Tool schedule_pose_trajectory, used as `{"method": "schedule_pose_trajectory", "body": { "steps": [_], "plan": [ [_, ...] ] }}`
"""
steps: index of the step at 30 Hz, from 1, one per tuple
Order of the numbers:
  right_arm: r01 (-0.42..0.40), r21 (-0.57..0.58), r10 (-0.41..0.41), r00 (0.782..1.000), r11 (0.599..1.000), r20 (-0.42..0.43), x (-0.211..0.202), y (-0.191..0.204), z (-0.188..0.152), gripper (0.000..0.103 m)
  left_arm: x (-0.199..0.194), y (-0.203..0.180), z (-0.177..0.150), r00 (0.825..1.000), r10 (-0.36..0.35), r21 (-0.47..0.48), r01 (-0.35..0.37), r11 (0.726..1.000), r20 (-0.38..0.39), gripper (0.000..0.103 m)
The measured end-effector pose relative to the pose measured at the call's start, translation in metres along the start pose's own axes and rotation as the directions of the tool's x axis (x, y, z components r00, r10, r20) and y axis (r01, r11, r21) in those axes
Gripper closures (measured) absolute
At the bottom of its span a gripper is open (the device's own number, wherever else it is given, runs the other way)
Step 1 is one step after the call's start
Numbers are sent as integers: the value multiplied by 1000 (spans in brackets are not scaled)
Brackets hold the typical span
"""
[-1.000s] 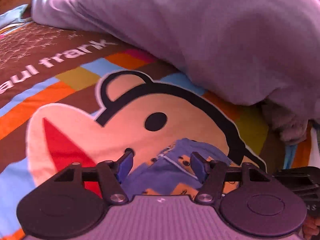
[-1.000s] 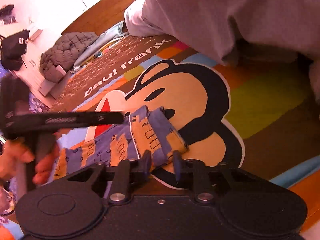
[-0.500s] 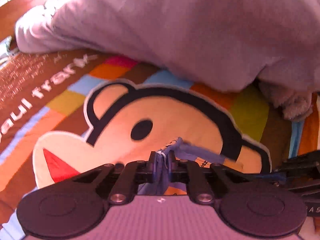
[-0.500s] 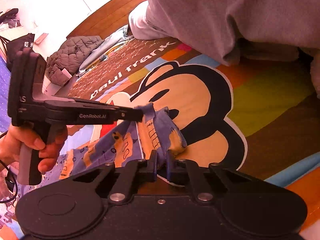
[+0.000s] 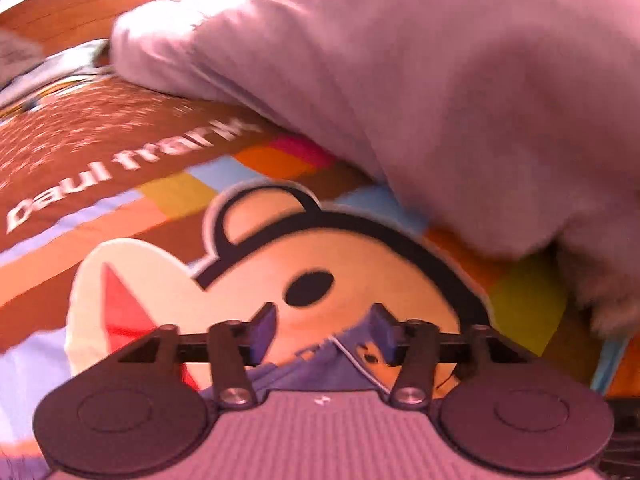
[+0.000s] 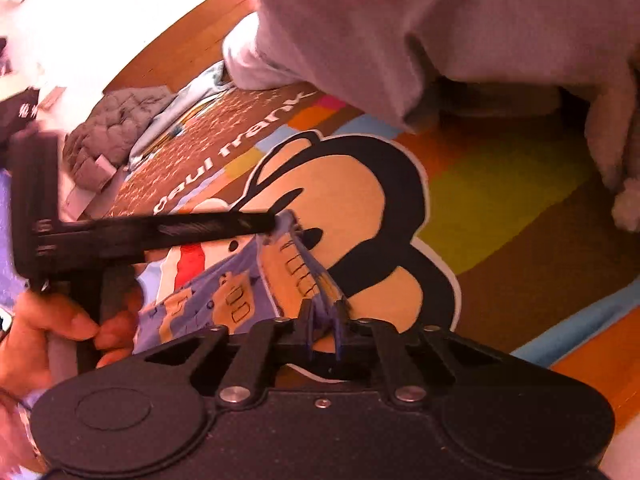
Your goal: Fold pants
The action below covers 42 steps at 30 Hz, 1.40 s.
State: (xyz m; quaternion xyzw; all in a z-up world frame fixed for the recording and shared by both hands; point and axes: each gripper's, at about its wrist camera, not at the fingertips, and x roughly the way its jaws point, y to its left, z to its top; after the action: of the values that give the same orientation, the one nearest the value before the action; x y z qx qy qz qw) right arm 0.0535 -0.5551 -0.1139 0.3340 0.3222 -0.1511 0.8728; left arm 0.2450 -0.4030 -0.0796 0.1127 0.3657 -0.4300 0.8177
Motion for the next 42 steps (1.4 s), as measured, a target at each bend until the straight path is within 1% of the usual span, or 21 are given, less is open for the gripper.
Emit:
{"method": "schedule_pose_trajectory", "body": {
  "steps": [2,4,7,10,11,13,15,18,20,23,25,26,29,31,33,34,36,37,38,39,42],
  "plan": [
    [8,-1,-8,999,1000,37,-6,1,-1,81,-24,12,-7,998,31,-67,-28,997,53,31],
    [-7,-28,9,997,1000,79,-12,4,-2,80,-50,28,-22,997,33,-125,-24,992,68,31],
    [-102,-98,111,990,990,85,-16,12,-3,80,-83,55,-56,1000,23,-200,-19,980,16,31],
    [-204,-141,208,978,969,13,-8,20,-4,80,-109,82,-95,995,78,-230,-91,969,-67,30],
    [-203,-150,202,979,968,-16,-4,23,-5,78,-114,92,-107,986,123,-223,-146,964,-111,30],
    [-134,-136,125,989,982,-73,7,24,-4,80,-119,110,-126,948,239,-188,-280,942,-211,32],
    [-93,-55,87,990,994,-107,15,16,-1,95,-138,125,-136,943,269,-141,-299,944,-196,34],
    [-53,-36,50,994,998,-94,13,15,-3,96,-167,134,-132,900,384,-47,-401,915,-204,33],
    [-17,-105,10,998,994,-65,6,28,-9,86,-188,142,-129,894,416,20,-419,908,-165,30],
    [-4,-223,6,1000,975,7,-6,54,-22,45,-211,170,-120,876,465,33,-464,885,-126,27],
    [-49,-247,53,999,968,7,-8,72,-26,45,-211,199,-108,864,479,-36,-489,871,-152,27],
    [-120,-225,118,993,967,-25,-4,83,-26,45,-210,215,-103,857,485,-84,-504,860,-173,27],
    [-270,-234,249,962,934,-113,21,128,-32,45,-194,257,-83,834,486,-194,-538,820,-261,27],
    [-315,-320,277,948,893,-159,38,166,-39,45,-182,280,-76,856,434,-237,-500,833,-281,27],
    [-374,-387,314,925,843,-213,55,195,-52,42,-168,294,-74,877,349,-230,-433,871,-330,22],
    [-397,-398,326,916,827,-235,59,202,-57,41,-156,301,-74,876,312,-211,-405,890,-367,22],
    [-423,-393,328,900,816,-287,73,204,-68,35,-142,304,-78,864,308,-163,-397,903,-397,27],
    [-423,-376,311,894,824,-322,81,202,-73,34,-137,304,-79,862,315,-126,-391,912,-398,52],
    [-420,-341,302,887,841,-348,89,198,-73,35,-134,303,-81,864,309,-103,-376,921,-397,94],
    [-436,-288,327,876,853,-355,92,192,-70,35,-131,302,-82,871,293,-97,-356,929,-394,96],
    [-475,-146,403,845,868,-350,98,172,-62,35,-128,283,-83,859,362,15,-383,924,-361,99]
  ]
}}
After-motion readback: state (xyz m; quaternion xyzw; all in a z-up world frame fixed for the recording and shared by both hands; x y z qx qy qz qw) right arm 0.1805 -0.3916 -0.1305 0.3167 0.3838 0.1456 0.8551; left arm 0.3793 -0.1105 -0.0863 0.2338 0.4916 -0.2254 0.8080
